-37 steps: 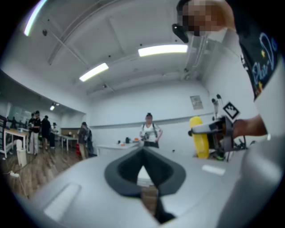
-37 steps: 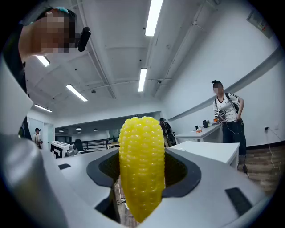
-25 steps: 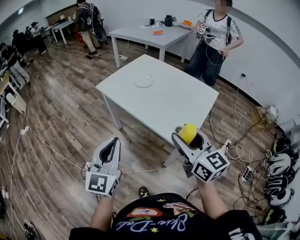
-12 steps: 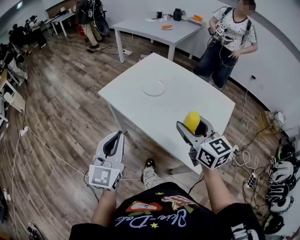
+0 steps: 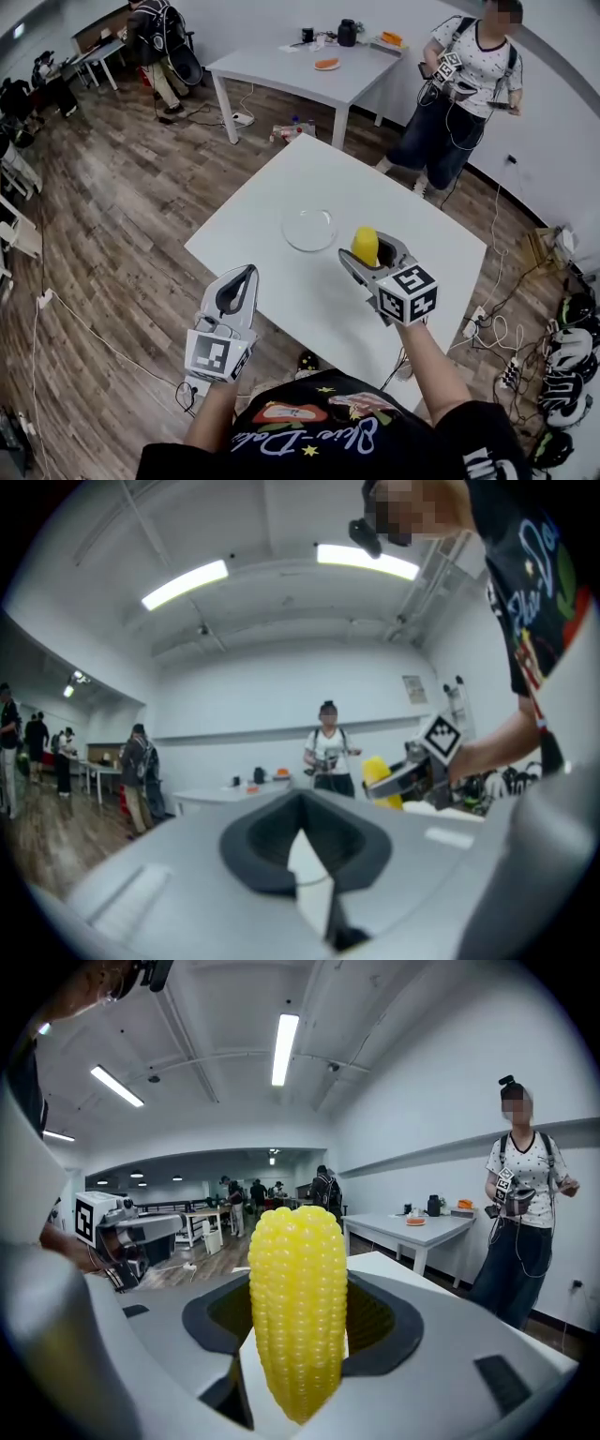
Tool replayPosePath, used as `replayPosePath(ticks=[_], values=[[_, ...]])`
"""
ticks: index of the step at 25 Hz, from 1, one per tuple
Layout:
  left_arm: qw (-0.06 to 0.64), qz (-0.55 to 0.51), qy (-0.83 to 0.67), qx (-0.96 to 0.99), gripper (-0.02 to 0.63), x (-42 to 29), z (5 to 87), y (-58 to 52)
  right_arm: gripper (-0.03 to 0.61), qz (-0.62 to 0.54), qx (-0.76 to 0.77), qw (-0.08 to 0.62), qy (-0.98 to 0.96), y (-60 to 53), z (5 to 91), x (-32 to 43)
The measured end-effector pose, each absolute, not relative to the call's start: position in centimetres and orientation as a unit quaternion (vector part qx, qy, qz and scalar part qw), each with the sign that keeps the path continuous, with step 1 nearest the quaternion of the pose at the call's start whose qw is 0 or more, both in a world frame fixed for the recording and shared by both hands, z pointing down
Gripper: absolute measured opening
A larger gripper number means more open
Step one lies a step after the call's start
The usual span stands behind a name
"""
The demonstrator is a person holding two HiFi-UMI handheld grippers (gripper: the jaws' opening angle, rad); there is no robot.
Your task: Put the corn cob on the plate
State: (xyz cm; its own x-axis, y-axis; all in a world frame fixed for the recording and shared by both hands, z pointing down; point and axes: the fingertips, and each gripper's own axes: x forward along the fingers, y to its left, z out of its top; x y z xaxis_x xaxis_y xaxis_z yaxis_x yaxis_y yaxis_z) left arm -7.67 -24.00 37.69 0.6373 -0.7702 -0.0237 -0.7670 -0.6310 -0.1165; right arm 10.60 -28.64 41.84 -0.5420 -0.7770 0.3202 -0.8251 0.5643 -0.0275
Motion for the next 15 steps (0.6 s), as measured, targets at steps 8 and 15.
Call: replayPosePath(ticks=[8, 15], values=[[0.02, -0.035, 0.423, -0.905, -0.012, -10.3, 40.0, -30.0, 0.262, 0.11, 0.431, 0.241, -0.863, -36.3, 47.2, 7.7], [0.015, -0.046, 0.397, -0.917, -0.012, -11.2, 40.7, -34.3, 0.262, 0.123, 0.417, 0.322, -0.841, -41.5, 50.1, 5.6]])
